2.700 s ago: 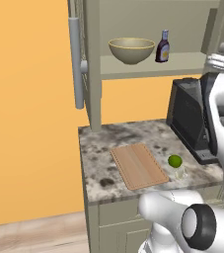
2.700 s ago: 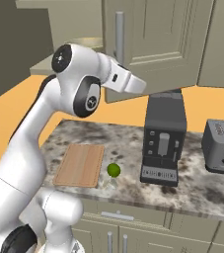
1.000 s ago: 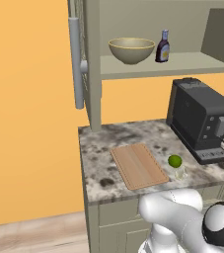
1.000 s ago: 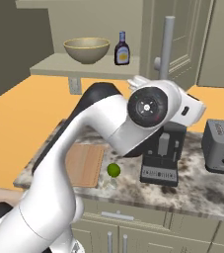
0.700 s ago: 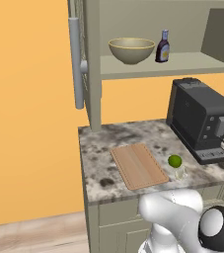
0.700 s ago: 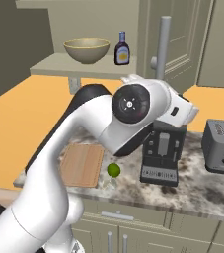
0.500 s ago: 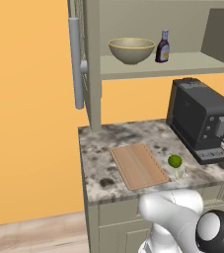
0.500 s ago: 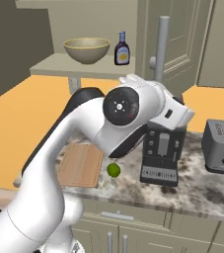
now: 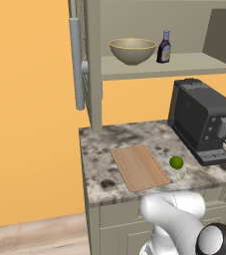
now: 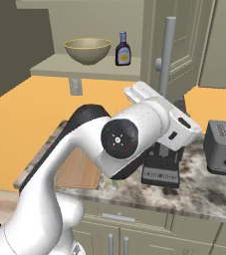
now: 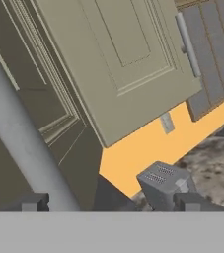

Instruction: Open the cabinet. Place the bowl and condiment on the counter. Then place the lime and garlic on the cutting board.

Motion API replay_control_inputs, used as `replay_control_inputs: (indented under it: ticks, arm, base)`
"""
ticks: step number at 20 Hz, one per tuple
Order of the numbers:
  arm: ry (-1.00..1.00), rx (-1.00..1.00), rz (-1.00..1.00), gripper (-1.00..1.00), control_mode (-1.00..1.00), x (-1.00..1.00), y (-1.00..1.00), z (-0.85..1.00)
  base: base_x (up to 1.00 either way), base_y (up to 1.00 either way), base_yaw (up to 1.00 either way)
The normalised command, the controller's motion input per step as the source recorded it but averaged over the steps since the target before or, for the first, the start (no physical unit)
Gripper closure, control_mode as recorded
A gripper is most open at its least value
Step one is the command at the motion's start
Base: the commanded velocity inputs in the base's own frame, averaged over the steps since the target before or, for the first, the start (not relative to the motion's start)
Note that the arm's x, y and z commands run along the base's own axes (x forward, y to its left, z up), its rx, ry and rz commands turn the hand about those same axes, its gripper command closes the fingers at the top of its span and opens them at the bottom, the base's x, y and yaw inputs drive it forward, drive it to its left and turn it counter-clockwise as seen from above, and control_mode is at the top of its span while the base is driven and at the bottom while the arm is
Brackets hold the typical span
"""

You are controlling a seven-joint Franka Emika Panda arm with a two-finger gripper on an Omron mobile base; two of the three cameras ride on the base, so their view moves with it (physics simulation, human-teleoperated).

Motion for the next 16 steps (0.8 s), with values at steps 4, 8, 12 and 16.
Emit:
replay_control_inputs:
  ticks: [4, 8, 12, 16]
  arm:
    - [-0.03, 0.00, 0.00, -1.00, -1.00, -1.00, -0.09, 0.00]
    - [-0.01, -0.05, 0.00, -1.00, -1.00, -1.00, 0.00, 0.00]
    - [-0.07, -0.11, -0.03, -1.00, -1.00, -1.00, 0.30, 0.00]
    - [-0.05, -0.19, -0.14, -1.00, -1.00, -0.84, 0.82, 0.00]
  base:
    - [0.00, 0.00, 0.00]
    - [0.00, 0.00, 0.00]
    - [0.00, 0.00, 0.00]
    - [0.00, 0.00, 0.00]
